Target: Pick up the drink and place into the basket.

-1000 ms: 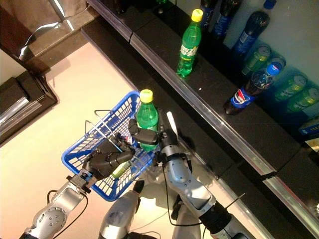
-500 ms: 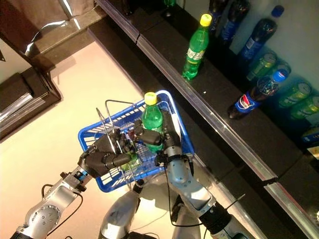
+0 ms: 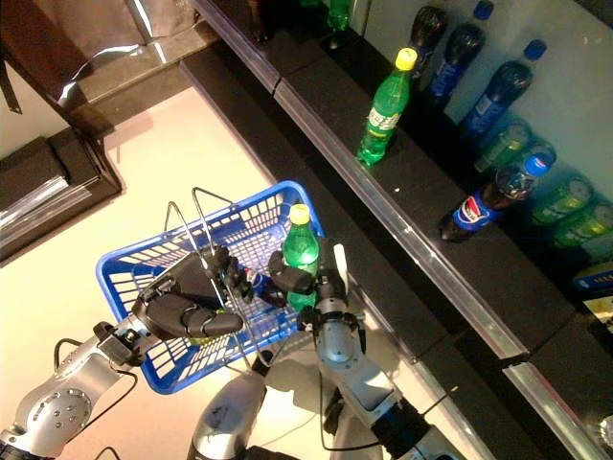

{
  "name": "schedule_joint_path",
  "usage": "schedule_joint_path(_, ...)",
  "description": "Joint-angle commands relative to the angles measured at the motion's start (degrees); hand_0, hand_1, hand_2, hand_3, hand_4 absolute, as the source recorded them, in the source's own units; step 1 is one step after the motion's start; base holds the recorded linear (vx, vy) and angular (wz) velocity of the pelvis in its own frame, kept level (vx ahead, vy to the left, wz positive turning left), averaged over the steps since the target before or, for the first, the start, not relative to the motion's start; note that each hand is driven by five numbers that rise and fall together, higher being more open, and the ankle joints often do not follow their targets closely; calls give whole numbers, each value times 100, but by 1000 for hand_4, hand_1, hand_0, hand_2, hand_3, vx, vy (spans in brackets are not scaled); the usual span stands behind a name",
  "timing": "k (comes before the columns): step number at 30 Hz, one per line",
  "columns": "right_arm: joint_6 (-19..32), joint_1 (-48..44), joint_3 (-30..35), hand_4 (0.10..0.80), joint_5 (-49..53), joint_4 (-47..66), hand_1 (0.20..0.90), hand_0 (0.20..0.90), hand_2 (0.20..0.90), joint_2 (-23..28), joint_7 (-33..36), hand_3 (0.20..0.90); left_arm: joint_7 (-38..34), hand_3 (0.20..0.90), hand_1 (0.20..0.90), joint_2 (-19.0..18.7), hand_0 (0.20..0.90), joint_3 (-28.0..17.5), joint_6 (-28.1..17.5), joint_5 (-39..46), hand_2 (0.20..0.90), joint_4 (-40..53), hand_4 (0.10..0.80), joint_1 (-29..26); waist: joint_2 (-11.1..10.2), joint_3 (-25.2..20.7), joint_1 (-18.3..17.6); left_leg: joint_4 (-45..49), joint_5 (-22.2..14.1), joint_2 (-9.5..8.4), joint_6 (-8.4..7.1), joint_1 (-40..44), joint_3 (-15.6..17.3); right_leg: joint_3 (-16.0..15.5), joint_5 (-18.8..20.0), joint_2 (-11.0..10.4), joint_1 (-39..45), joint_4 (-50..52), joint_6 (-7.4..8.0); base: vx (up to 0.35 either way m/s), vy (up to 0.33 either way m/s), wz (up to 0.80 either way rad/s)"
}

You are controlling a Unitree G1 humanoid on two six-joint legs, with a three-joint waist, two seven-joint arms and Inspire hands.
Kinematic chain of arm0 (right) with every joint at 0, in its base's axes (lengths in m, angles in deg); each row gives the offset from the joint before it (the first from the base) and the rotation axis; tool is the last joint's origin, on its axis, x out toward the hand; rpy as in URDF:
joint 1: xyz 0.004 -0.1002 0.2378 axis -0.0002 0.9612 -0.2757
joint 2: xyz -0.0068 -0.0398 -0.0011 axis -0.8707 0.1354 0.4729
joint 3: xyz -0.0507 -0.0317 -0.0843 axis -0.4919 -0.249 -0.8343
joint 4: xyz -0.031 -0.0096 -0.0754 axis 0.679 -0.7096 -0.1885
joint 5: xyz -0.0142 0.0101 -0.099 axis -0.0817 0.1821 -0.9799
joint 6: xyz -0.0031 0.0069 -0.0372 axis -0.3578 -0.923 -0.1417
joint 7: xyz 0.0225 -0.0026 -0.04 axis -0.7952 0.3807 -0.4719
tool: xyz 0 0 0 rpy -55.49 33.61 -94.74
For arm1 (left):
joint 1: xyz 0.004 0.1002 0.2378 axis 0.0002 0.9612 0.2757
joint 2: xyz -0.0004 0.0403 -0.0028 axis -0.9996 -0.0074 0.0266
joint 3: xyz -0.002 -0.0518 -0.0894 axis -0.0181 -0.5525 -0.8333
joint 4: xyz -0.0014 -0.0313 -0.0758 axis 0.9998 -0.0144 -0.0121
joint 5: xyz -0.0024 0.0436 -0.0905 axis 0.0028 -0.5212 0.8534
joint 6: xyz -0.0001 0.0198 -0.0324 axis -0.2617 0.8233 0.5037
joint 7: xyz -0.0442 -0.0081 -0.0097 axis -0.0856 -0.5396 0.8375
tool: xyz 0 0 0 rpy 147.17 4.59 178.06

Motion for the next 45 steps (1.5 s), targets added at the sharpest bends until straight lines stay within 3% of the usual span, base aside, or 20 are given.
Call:
schedule_joint_path(1, 845, -106, -510, 100, 128, 134, 300, 300, 300, -416, 74, 200, 1636, 200, 300, 427, 300, 50, -1140, 1227, 300, 2592, 100, -1577, -134, -1389, -132, 704, 380, -138, 19, -875, 123, 84, 133, 21, 927, -815, 17, 0, 0, 0)
schedule_joint_path(11, 1002, -194, -792, 100, 523, -500, 300, 300, 300, -711, 108, 200, 1240, 200, 300, 155, 300, 543, -1229, 1004, 300, 2634, 100, -2109, -283, -1408, -59, 707, 371, -111, -13, -971, 88, 54, 204, 63, 974, -927, 106, 9, -38, 2)
schedule_joint_path(21, 873, -254, -904, 100, 1105, -972, 300, 300, 300, -939, -94, 200, 1210, 200, 300, 1, 300, 617, -1138, 1062, 300, 2586, 100, -2256, -449, -1437, 85, 675, 387, -80, -51, -996, -35, -39, 241, 107, 997, -975, 141, 21, -50, 6)
schedule_joint_path(25, 836, -249, -935, 100, 1906, -1258, 300, 300, 300, -1125, -325, 200, 1207, 200, 300, -15, 300, 691, -1044, 1044, 300, 2592, 100, -2281, -523, -1457, 153, 686, 387, -56, -56, -995, -79, -64, 247, 134, 1014, -964, 146, 46, -43, 0)
schedule_joint_path(32, 1207, -1, -676, 100, 4824, -1945, 300, 300, 300, -1691, -1156, 200, 1318, 200, 300, -45, 300, 755, -869, 1066, 300, 2597, 100, -2174, -644, -1552, 287, 725, 360, 9, -51, -918, -135, -139, 269, 172, 1103, -948, 141, 78, -42, 8)
schedule_joint_path(37, 1282, 53, -425, 100, 5674, -2283, 300, 300, 300, -1934, -1326, 200, 1367, 200, 300, -85, 300, 704, -723, 1189, 300, 2649, 100, -2078, -666, -1619, 360, 762, 339, 45, -34, -878, -160, -173, 280, 186, 1155, -920, 150, 80, -17, 3)
schedule_joint_path(39, 1290, 21, -402, 100, 6009, -2502, 300, 300, 300, -2041, -1431, 200, 1224, 200, 300, 28, 300, 873, -661, 1076, 300, 2577, 100, -2229, -676, -1637, 365, 782, 324, 61, -24, -831, -162, -168, 297, 189, 1167, -885, 173, 152, -28, 4)
schedule_joint_path(40, 1266, -160, -442, 100, 6396, -2933, 300, 300, 300, -2282, -1549, 200, 637, 200, 300, 423, 300, 1386, -563, 682, 300, 2466, 100, -2657, -717, -1724, 312, 745, 323, 108, 1, -715, -157, -126, 300, 213, 1224, -884, 160, 186, -30, 6)
schedule_joint_path(41, 1262, -197, -440, 100, 6476, -2996, 300, 300, 300, -2323, -1550, 200, 534, 200, 300, 492, 300, 1478, -552, 615, 300, 2438, 100, -2736, -722, -1732, 311, 738, 320, 118, 4, -688, -153, -113, 297, 219, 1239, -885, 156, 250, -12, 7)
schedule_joint_path(42, 1193, -291, -450, 100, 6707, -3252, 300, 300, 300, -2439, -1602, 200, 136, 200, 300, 807, 300, 1816, -508, 336, 300, 2278, 100, -3017, -755, -1821, 251, 698, 313, 148, 14, -582, -123, -70, 293, 229, 1296, -899, 157, 122, 8, 6)
schedule_joint_path(45, 1169, -310, -441, 100, 6811, -3314, 300, 300, 300, -2473, -1600, 200, 37, 200, 300, 892, 300, 1912, -504, 268, 300, 2222, 100, -3096, -764, -1847, 239, 686, 307, 157, 17, -546, -109, -54, 291, 231, 1314, -904, 160, 118, 30, -1)
